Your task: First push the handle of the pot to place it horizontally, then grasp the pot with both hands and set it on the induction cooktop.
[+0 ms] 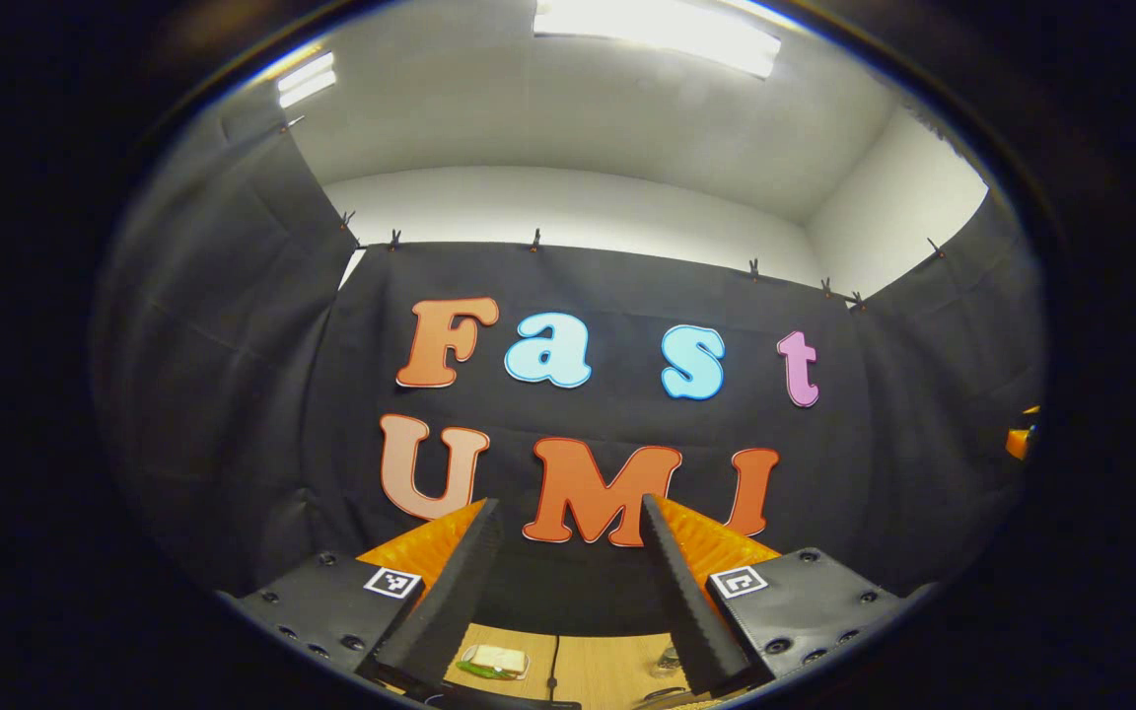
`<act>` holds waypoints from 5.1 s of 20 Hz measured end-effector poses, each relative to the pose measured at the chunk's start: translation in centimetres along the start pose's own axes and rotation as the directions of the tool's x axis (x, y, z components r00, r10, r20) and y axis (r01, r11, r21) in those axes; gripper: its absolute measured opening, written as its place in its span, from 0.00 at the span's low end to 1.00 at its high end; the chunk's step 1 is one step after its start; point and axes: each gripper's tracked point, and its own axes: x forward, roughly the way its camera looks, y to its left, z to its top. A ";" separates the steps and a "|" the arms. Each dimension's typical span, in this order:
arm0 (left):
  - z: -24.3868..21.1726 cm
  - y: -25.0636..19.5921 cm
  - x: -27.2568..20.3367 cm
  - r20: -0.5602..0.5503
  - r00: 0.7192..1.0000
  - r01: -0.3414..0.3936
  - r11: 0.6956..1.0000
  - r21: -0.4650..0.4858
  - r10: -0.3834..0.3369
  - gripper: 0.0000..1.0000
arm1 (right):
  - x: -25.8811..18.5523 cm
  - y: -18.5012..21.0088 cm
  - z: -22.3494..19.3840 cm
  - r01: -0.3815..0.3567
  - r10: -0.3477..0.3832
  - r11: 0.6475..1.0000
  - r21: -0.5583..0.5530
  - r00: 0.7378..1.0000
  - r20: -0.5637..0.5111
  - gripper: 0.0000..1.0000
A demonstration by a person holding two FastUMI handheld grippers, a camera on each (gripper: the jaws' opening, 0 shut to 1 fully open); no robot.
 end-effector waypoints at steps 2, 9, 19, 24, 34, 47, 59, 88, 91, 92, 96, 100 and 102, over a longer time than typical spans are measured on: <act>-0.1 0.1 -0.1 0.000 1.000 -0.004 1.000 0.005 0.004 0.91 | -0.2 2.0 -2.3 -0.041 0.041 0.999 0.016 0.998 -0.044 0.96; -1.2 1.2 -0.2 -0.026 0.999 -0.020 1.000 0.021 0.021 0.93 | -3.2 10.1 -14.0 -0.168 0.215 0.972 0.162 0.913 -0.346 0.96; -3.2 4.2 -0.7 -0.065 0.996 -0.056 0.998 0.033 0.058 0.91 | -14.3 21.7 -30.9 -0.336 0.442 0.890 0.309 0.470 -0.764 0.38; -4.3 6.4 -0.8 -0.092 0.993 -0.078 0.997 0.027 0.080 0.91 | -19.7 26.2 -33.7 -0.429 0.493 0.834 0.346 0.299 -0.817 0.06; -6.2 13.0 -1.2 -0.132 0.983 -0.122 0.992 0.029 0.124 0.93 | -26.8 33.5 -37.1 -0.502 0.505 0.757 0.417 0.047 -0.862 0.00; -8.6 20.6 -1.9 -0.182 0.965 -0.183 0.982 0.034 0.186 0.94 | -28.7 34.6 -41.9 -0.399 0.329 0.861 0.316 -0.037 -0.944 0.00; -10.9 14.1 -0.6 -0.219 0.960 -0.166 0.985 0.046 0.173 0.94 | -25.1 29.7 -43.5 -0.205 0.387 0.898 0.389 -0.048 -0.921 0.00; -14.8 -2.0 -1.4 -0.402 0.899 -0.146 0.984 0.106 0.177 0.90 | -10.2 22.4 -47.2 -0.194 0.569 0.788 0.584 -0.134 -0.812 0.00; -15.5 -1.7 -2.9 -0.430 0.875 -0.186 0.975 0.125 0.222 0.94 | -9.0 22.6 -47.4 -0.235 0.565 0.778 0.583 -0.143 -0.812 0.00; -15.6 -1.7 -3.6 -0.438 0.868 -0.196 0.972 0.132 0.235 0.90 | -8.6 22.7 -47.5 -0.242 0.566 0.775 0.584 -0.145 -0.811 0.00; -17.0 -2.3 -5.8 -0.481 0.833 -0.222 0.962 0.159 0.272 0.90 | -7.5 23.0 -47.8 -0.271 0.576 0.755 0.596 -0.158 -0.802 0.00; -19.1 -3.5 -6.8 -0.536 0.802 -0.210 0.965 0.159 0.263 0.94 | -6.1 23.6 -48.1 -0.284 0.579 0.753 0.593 -0.141 -0.803 0.00; -20.4 -3.9 -6.9 -0.577 0.783 -0.184 0.973 0.143 0.233 0.90 | -5.1 23.9 -48.2 -0.263 0.583 0.762 0.591 -0.119 -0.804 0.00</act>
